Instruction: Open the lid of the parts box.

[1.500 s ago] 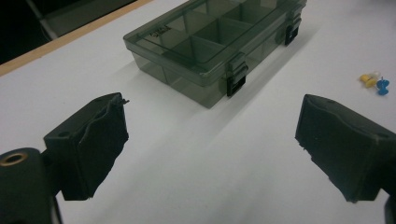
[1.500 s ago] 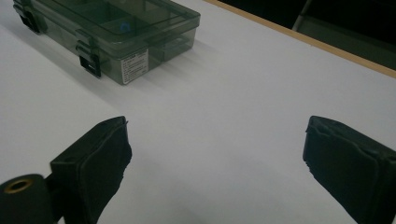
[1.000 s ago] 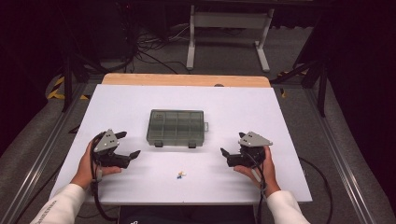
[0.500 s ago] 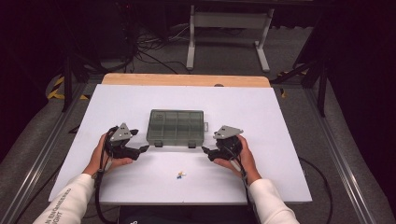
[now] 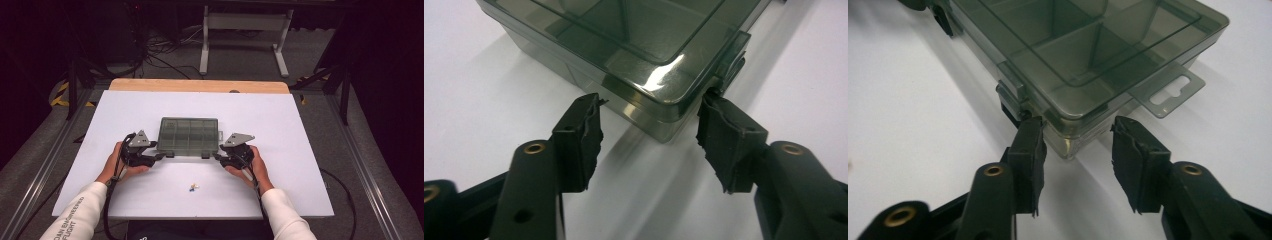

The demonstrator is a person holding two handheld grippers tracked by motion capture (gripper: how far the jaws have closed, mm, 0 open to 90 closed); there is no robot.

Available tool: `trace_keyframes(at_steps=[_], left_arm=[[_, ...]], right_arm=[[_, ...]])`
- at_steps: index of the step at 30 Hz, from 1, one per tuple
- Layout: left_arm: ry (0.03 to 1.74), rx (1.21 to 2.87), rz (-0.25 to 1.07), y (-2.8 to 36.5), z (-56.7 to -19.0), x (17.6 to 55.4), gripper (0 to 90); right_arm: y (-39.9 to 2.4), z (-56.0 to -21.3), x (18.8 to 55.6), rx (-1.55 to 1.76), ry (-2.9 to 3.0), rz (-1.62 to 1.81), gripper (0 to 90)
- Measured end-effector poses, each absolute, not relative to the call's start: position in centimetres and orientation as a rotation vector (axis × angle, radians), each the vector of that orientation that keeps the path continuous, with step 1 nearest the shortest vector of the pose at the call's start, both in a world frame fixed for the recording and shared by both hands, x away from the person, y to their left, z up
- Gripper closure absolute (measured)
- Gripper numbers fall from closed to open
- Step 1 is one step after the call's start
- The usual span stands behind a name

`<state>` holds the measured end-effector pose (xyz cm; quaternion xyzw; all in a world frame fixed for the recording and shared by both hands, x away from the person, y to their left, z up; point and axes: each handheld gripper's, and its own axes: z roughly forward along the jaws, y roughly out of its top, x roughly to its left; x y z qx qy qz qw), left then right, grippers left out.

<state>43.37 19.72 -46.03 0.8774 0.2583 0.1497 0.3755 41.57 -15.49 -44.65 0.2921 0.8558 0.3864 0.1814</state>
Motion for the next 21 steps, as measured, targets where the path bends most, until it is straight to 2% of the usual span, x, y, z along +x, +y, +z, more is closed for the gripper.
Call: trace_keyframes(at_steps=[6,14,21], left_arm=[[0.642,2.262,0.363,19.63,-46.07,43.61,49.9],[0.640,2.274,0.359,19.56,-46.11,43.72,50.5],[0.654,2.260,0.344,19.77,-45.93,43.60,51.7]], right_arm=[[-15.54,-44.60,41.50,0.830,2.419,1.112,62.6],[-15.58,-44.44,41.34,0.840,2.402,1.121,67.7],[-15.44,-44.45,41.11,0.829,2.394,1.111,68.3]])
